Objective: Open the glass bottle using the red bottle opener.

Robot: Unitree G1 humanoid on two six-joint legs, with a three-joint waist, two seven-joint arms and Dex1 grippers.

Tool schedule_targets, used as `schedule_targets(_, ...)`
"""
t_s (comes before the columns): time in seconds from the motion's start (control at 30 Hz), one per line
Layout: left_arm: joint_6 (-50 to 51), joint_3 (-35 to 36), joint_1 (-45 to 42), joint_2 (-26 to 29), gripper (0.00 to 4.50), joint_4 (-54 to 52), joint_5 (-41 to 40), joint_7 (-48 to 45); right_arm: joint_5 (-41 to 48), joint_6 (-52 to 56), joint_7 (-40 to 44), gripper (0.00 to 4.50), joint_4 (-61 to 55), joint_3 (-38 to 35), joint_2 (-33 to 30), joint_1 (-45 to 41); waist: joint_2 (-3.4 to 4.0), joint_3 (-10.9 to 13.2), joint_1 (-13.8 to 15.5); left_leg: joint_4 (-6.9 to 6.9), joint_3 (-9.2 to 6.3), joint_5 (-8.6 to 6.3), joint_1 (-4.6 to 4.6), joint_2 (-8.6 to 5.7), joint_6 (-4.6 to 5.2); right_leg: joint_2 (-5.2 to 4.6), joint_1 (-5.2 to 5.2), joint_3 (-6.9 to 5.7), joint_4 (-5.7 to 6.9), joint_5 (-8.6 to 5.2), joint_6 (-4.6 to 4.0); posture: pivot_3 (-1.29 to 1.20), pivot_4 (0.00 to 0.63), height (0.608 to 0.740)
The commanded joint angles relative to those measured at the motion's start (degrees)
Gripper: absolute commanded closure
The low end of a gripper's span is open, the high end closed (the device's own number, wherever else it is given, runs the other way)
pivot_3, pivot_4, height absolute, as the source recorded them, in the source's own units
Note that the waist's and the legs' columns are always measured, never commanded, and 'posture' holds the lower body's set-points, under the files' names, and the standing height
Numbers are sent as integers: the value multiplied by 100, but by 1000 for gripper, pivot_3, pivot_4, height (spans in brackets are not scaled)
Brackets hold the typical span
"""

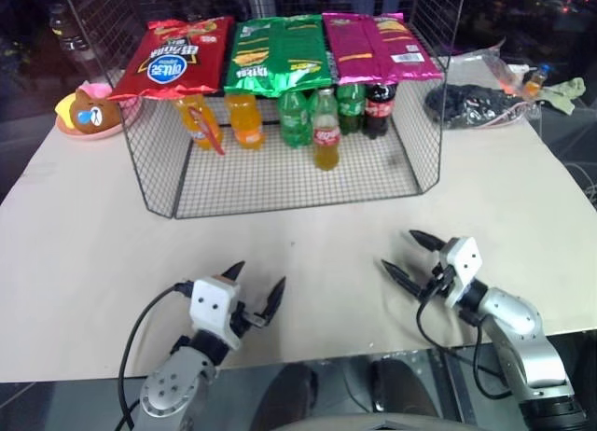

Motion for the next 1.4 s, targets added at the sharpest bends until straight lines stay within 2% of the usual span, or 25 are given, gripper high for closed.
schedule_targets(0.03, -174, 4, -47, -23, 34, -55, 5, 13, 8, -149, 6, 0, -122, -13, -56, -26, 0, 0, 0, 0, 0, 0, 0, 0, 0, 0, 0, 0, 0, 0, 0, 0, 150, 740)
schedule_targets(0.93, -375, 359, -501, -38, 34, 253, -148, -24, 9, -272, -18, 0, 44, 222, 40, -275, 0, 0, 0, 1, 0, 1, 0, -1, -1, 1, 0, -1, 1, 0, 0, 0, 150, 740)
schedule_targets(1.13, -218, 785, -1239, -93, 34, 678, -352, 248, -31, -40, -51, 0, -157, 396, 55, -516, 0, 0, 0, 6, -4, 2, 1, -1, -2, 3, 0, -5, 6, 0, 0, 0, 150, 740)
schedule_targets(1.4, -235, 1367, -2830, 48, 34, 1794, -251, 765, 432, 624, -186, 0, -1217, 542, 226, -1304, -3, -2, -1, 15, -6, 2, 0, -5, -4, 3, -2, -7, 13, 1, 1, 0, 150, 740)
